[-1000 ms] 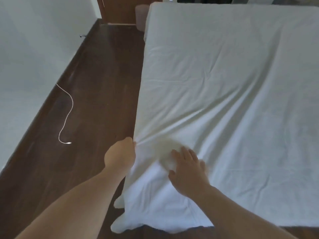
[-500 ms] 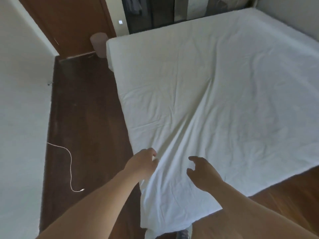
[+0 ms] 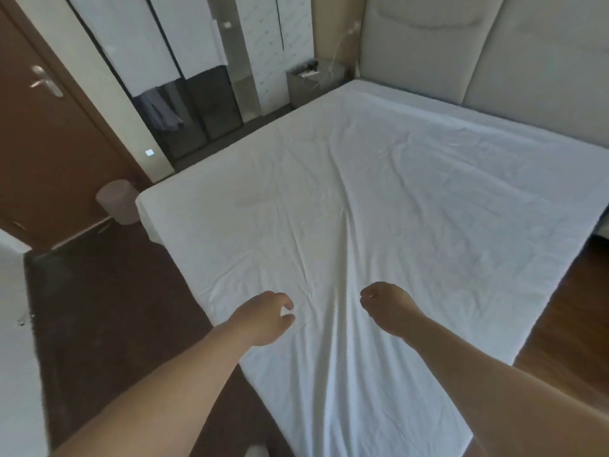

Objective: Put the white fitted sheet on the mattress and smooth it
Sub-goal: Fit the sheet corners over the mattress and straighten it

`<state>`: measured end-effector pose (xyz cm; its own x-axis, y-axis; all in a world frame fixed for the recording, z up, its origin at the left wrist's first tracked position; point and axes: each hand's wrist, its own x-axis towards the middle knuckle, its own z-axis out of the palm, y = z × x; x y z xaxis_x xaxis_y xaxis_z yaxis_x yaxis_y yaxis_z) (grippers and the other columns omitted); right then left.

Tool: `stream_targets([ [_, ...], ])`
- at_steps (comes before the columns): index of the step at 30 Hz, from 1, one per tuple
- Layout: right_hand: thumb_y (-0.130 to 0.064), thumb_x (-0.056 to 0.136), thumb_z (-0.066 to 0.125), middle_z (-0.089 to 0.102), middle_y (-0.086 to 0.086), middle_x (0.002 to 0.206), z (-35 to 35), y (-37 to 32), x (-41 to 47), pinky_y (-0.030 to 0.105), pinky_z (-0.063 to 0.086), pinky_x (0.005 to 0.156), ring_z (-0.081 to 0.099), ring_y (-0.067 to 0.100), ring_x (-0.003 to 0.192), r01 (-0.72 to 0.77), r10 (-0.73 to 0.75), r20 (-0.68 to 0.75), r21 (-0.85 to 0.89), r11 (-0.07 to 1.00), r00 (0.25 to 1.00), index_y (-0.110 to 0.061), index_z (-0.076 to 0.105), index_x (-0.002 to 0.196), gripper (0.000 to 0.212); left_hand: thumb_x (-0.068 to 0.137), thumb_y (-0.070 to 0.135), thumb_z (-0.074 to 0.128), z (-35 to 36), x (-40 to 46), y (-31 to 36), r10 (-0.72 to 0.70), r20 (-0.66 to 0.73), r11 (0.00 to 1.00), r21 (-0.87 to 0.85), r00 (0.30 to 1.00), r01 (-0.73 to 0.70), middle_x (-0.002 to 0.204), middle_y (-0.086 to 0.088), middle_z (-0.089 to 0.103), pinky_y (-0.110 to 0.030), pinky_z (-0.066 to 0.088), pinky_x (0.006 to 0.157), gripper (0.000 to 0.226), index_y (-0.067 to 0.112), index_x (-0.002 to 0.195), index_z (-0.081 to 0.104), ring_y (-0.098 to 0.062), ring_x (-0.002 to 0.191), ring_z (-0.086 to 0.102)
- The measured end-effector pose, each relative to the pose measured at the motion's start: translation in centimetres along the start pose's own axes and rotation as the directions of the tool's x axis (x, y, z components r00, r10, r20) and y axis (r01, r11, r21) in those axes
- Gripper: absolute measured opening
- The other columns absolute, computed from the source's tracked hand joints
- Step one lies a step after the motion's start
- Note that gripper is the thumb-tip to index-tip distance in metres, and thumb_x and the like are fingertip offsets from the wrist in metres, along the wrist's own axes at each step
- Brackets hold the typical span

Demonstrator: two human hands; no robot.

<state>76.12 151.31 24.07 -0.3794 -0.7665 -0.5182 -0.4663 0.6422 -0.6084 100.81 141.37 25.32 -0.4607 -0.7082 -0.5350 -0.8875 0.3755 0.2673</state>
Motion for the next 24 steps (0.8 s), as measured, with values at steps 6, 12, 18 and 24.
stream_targets([
  [6, -0.026, 0.096, 0.053, 0.067, -0.006, 0.102, 2.5, -6.1, -0.5, 0.031, 0.054, 0.076, 0.066, 0.017, 0.090, -0.124, 0.163, -0.212, 0.183, 0.975, 0.964, -0.028, 0.065, 0.107, 0.017, 0.102, 0.049, 0.050, -7.4, 6.0, -3.8, 0.253, 0.022, 0.956, 0.147, 0.967, -0.253, 0.152, 0.007, 0.043, -0.037, 0.048, 0.102, 0.045, 0.031, 0.143, 0.050, -0.017, 0.125, 0.056],
  [12, -0.031, 0.096, 0.058, 0.067, -0.004, 0.114, 5.9, -10.3, -3.2, 0.030, 0.051, 0.087, 0.065, 0.015, 0.102, -0.183, 0.243, -0.228, 0.255, 0.949, 0.943, -0.026, 0.064, 0.127, 0.032, 0.102, 0.049, 0.049, -13.0, 6.6, -6.6, 0.370, 0.141, 0.879, 0.268, 0.918, -0.395, 0.155, 0.006, 0.039, -0.037, 0.045, 0.105, 0.047, 0.032, 0.145, 0.048, -0.019, 0.129, 0.052],
  [18, -0.030, 0.095, 0.057, 0.068, -0.006, 0.108, 7.8, -11.6, -3.8, 0.028, 0.049, 0.077, 0.065, 0.014, 0.098, -0.163, 0.279, -0.315, 0.349, 0.923, 0.907, -0.025, 0.064, 0.128, 0.034, 0.103, 0.047, 0.046, -15.4, 6.7, -8.5, 0.407, 0.127, 0.842, 0.332, 0.905, -0.425, 0.155, 0.006, 0.039, -0.036, 0.044, 0.104, 0.046, 0.030, 0.146, 0.048, -0.019, 0.130, 0.051],
  [24, -0.028, 0.094, 0.058, 0.069, -0.005, 0.106, 11.8, -14.9, -2.9, 0.037, 0.055, 0.092, 0.070, 0.016, 0.093, -0.227, 0.370, -0.333, 0.397, 0.889, 0.867, -0.024, 0.066, 0.122, 0.029, 0.101, 0.048, 0.047, -17.8, 8.3, -13.5, 0.456, 0.166, 0.781, 0.397, 0.875, -0.482, 0.152, 0.007, 0.040, -0.038, 0.046, 0.104, 0.047, 0.032, 0.145, 0.050, -0.018, 0.128, 0.051],
])
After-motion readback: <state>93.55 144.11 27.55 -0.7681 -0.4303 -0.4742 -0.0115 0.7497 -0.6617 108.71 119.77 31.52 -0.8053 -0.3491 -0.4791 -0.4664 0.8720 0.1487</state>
